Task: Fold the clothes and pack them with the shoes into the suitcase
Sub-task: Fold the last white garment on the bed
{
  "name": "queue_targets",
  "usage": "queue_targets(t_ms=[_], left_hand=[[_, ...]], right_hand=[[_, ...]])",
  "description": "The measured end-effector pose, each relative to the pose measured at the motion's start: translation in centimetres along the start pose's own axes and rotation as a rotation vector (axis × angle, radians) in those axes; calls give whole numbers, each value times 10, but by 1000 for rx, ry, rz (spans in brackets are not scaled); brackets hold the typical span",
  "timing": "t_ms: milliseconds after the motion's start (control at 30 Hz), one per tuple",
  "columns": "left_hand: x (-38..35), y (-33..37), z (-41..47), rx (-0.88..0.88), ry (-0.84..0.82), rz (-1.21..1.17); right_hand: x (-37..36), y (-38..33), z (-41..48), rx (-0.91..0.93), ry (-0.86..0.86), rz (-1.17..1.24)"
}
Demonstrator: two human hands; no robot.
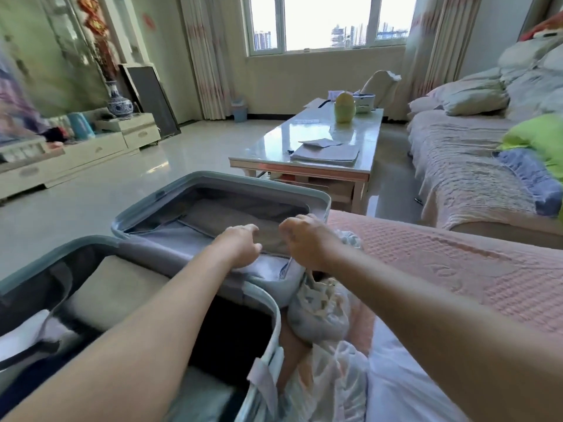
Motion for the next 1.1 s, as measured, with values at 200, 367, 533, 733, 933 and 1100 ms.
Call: queue_targets(t_ms=[200, 367, 533, 733, 933, 1100], left_hand=[[-28, -43, 80, -25, -103, 73], [-55, -61, 117, -28, -124, 57], [-45, -40, 125, -122, -6, -6], [18, 5, 69, -349, 150, 125], [103, 3, -21, -501, 149, 250], [173, -37, -92, -350, 158, 447]], right_hand=[[-85, 13, 107, -125, -266, -202], [-146, 55, 134, -301, -462, -275], [-118, 42, 141, -168, -235, -257], [-52, -15, 97, 2, 16, -123], [4, -86, 37, 18, -116, 263], [14, -153, -8, -34, -385, 325]])
Point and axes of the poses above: each hand's wrist, its own z-axis towards the middle knuckle, its own x-axis out of the back of the hand, y = z × x, the point moved 10 cm from there along z, towards the middle knuckle, and after that the axes turned 6 degrees about y, right-handed, at the moved point
